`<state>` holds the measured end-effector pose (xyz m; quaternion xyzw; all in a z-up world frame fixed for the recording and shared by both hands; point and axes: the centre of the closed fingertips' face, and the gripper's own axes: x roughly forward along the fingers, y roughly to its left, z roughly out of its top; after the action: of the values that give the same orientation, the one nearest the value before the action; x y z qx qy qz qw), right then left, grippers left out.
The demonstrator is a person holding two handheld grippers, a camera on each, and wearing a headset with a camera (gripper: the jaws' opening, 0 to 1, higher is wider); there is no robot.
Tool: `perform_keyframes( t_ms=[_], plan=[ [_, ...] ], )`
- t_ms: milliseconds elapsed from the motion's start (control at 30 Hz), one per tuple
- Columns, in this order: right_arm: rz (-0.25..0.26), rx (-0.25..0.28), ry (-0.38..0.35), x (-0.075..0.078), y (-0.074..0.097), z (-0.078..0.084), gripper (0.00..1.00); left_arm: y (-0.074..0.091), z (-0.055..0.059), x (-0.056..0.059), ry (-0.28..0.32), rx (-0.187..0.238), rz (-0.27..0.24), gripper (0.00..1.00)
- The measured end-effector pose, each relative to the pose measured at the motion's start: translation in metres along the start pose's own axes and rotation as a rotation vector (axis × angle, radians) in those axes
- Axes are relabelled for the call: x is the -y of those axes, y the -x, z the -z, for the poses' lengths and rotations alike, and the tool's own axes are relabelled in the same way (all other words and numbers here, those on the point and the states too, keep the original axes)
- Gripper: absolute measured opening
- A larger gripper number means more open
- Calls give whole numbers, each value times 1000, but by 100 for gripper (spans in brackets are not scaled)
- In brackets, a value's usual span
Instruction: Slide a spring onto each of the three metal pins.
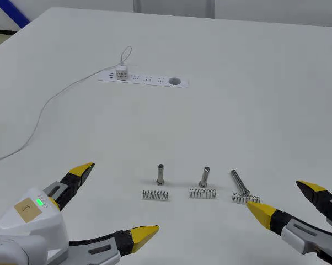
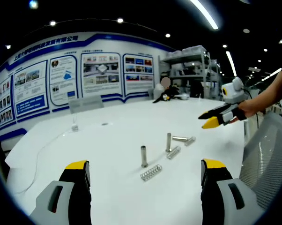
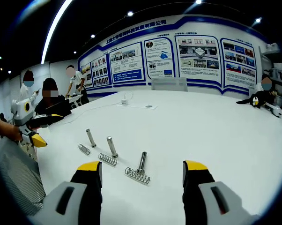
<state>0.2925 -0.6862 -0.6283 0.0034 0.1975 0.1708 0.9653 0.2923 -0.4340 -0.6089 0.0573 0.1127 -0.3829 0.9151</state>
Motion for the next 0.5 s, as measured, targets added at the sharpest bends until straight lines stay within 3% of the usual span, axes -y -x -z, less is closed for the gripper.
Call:
perform_keyframes(
  t_ms=[167, 500],
  plan=[
    [-33, -19, 3, 1, -9, -2, 68, 3, -2, -12, 46, 20, -44, 100],
    [-56, -54, 10, 7, -25, -4, 63, 3, 3, -12, 58, 1, -46, 100]
  ],
)
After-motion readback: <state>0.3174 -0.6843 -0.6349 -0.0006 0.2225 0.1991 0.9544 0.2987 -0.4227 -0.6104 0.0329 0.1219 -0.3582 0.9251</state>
